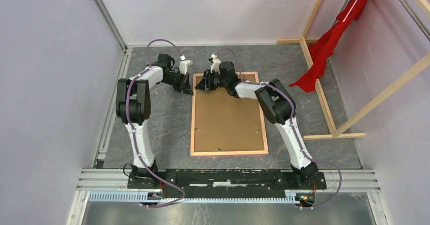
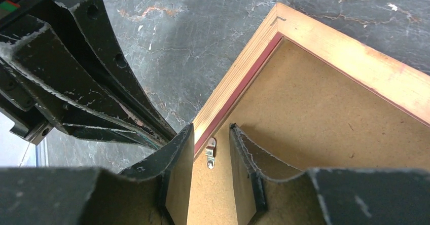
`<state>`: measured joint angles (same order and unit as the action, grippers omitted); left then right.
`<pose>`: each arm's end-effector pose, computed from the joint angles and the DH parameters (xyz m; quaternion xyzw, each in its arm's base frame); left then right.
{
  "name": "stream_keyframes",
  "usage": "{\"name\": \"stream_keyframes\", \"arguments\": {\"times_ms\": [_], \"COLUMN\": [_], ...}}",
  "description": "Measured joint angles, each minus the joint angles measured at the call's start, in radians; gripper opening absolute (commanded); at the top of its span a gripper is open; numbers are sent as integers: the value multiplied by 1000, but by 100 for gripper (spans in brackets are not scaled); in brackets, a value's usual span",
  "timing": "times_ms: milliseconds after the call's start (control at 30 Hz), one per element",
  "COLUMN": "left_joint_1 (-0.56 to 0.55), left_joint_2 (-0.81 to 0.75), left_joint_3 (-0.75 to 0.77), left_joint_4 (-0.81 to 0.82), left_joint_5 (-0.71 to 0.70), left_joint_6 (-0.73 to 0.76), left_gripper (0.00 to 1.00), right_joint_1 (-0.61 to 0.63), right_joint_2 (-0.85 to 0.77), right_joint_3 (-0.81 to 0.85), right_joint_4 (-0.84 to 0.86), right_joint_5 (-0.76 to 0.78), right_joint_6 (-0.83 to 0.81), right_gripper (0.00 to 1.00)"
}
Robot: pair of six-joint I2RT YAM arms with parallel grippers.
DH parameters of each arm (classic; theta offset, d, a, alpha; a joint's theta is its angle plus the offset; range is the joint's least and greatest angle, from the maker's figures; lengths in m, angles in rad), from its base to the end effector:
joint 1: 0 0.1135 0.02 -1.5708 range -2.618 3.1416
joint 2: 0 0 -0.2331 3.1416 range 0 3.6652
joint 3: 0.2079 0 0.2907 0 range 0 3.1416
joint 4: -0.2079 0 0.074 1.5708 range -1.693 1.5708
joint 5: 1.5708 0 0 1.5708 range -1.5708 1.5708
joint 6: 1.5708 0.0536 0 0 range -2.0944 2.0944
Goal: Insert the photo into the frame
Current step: Install the photo frame at the center of the board.
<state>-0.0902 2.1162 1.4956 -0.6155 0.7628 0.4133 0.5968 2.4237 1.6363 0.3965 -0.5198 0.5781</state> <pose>0.4391 -0.0769 0.0897 0.2880 0.8709 -0.3374 0.2116 0.4402 0.3313 0.0617 -0.1505 0.8017 0.4757 0.3292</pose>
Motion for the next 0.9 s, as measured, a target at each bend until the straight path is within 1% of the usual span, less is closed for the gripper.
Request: {"name": "stream_keyframes", "arguments": {"times_ms": [433, 700, 900], "left_joint_1": [-1, -1, -1], "left_joint_2": [0, 0, 1], "left_joint_3": [2, 3, 3], "left_joint_4": [-3, -4, -5], "left_joint_5": [-2, -2, -2], "left_joint_6": [0, 0, 0], "left_gripper": [12, 11, 12], "right_joint_1": [18, 30, 32], "right_joint_2": [-4, -47, -50], "right_joint_3": [9, -48, -47], "right_joint_4": [-29, -41, -52], "right_joint_5": [10, 14, 14], "right_joint_6": [-65, -82, -90], "right_gripper": [38, 38, 37]}}
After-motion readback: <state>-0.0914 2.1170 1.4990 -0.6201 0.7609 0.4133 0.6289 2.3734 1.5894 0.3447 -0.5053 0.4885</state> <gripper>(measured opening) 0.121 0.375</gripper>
